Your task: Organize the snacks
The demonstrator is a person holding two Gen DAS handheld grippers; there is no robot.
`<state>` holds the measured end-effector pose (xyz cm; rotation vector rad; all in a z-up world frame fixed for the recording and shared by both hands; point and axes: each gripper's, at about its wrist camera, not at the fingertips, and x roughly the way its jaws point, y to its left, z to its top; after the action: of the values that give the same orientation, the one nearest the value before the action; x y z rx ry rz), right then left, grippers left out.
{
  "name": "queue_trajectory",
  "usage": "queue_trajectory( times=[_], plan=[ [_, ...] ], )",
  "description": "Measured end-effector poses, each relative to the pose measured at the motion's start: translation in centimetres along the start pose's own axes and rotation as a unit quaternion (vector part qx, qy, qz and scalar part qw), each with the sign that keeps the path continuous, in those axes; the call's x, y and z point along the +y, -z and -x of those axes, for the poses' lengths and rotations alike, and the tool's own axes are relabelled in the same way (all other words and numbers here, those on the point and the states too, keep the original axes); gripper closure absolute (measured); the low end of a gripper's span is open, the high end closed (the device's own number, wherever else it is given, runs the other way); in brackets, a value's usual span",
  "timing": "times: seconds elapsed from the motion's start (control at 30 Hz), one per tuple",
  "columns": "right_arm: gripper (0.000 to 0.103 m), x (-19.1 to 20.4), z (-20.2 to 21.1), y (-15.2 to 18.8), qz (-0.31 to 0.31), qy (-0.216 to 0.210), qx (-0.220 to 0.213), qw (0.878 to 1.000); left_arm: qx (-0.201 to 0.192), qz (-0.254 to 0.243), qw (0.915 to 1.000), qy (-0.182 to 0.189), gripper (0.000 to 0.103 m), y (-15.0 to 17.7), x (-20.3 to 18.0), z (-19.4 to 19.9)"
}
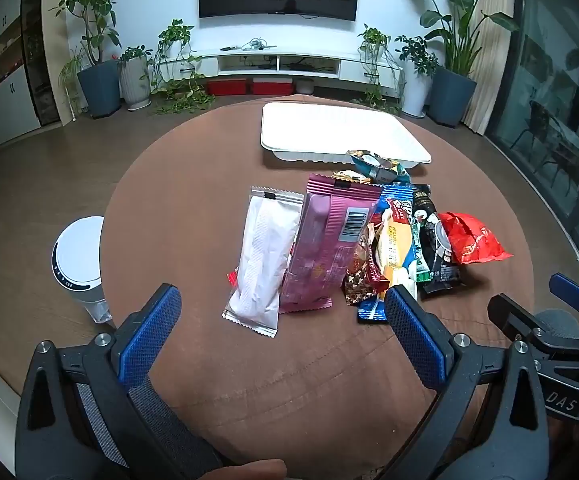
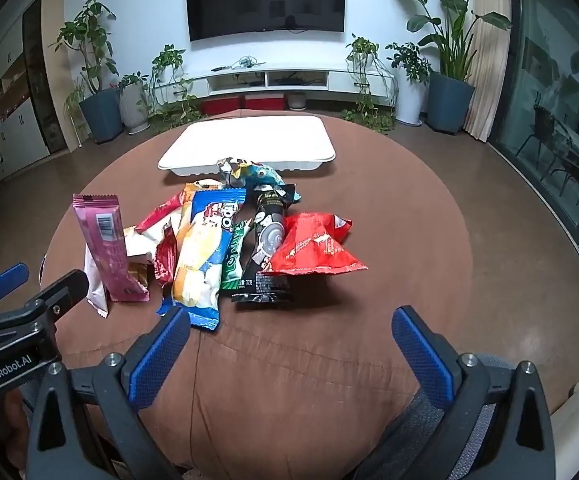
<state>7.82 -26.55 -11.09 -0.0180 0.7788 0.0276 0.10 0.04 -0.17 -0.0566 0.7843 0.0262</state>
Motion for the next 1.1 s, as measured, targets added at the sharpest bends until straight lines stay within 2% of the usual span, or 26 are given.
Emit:
queue_trajectory(
  times=[1.1],
  plan=[
    [0.000,0.6,-1.3,0.4,0.004,0.001,0.015,1.000,0.002,0.001,1.0000,0.000,0.000,0.0,0.0,-0.2]
  ],
)
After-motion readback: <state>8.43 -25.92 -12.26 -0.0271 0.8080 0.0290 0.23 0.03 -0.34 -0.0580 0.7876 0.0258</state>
